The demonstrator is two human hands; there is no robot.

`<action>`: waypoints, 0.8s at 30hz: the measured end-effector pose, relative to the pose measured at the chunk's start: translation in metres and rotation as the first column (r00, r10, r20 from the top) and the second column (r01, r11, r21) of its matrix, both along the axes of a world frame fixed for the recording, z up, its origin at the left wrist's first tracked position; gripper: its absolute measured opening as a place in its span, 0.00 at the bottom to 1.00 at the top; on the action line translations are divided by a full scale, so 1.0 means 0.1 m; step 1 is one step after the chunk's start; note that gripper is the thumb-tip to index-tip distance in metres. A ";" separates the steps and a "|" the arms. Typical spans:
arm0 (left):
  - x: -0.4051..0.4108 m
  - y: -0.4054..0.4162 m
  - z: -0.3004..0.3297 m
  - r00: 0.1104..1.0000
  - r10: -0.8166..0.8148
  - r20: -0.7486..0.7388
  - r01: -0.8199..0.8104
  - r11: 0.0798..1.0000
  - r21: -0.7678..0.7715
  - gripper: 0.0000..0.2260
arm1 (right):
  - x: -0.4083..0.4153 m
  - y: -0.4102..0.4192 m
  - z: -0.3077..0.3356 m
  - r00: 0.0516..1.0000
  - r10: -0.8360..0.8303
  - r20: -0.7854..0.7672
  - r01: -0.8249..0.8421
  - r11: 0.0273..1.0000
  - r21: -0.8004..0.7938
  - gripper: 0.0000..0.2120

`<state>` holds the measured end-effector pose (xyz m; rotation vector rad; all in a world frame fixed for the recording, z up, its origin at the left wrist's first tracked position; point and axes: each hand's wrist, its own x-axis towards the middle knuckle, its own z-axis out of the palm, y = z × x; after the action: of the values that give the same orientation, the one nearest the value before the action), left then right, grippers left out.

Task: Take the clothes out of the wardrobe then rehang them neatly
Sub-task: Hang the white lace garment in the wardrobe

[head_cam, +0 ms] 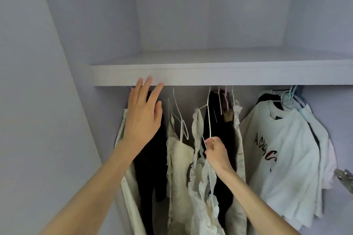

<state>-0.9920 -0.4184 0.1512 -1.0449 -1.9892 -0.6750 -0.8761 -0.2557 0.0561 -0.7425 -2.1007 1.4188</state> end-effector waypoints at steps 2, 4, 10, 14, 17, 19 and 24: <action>-0.27 0.08 0.13 0.997 0.033 -0.069 -0.034 0.999 -0.019 0.21 | -0.28 0.08 0.07 0.999 -0.022 -0.024 0.022 1.000 0.013 0.10; -0.51 0.14 0.22 0.991 0.079 -0.104 -0.083 0.996 -0.034 0.22 | -0.52 0.14 0.11 0.998 -0.036 -0.056 0.038 0.999 0.035 0.10; -0.88 0.21 0.26 0.971 0.123 -0.204 -0.130 0.991 -0.016 0.21 | -1.00 0.34 0.19 0.992 -0.089 -0.091 0.102 0.981 0.162 0.07; -0.93 0.28 0.24 0.960 0.142 -0.240 -0.130 0.989 0.064 0.20 | -1.20 0.53 0.10 0.996 -0.092 -0.006 0.091 0.972 0.217 0.09; -0.95 0.32 0.22 0.959 0.148 -0.242 -0.129 0.987 0.093 0.20 | -1.27 0.59 0.01 0.997 -0.041 0.069 0.023 0.970 0.243 0.09; -0.95 0.33 0.22 0.957 0.145 -0.252 -0.124 0.988 0.097 0.21 | -1.29 0.62 -0.03 0.994 0.006 0.113 -0.037 0.961 0.275 0.09; -0.81 0.38 -0.34 0.991 0.016 -0.133 0.010 0.981 0.192 0.21 | -1.24 0.82 -0.03 0.989 0.074 0.127 -0.094 0.982 0.163 0.07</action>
<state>-1.0732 -0.3809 0.1171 -0.9453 -1.7719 -0.7583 -0.9999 -0.1739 0.0532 -0.6950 -2.3370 1.2462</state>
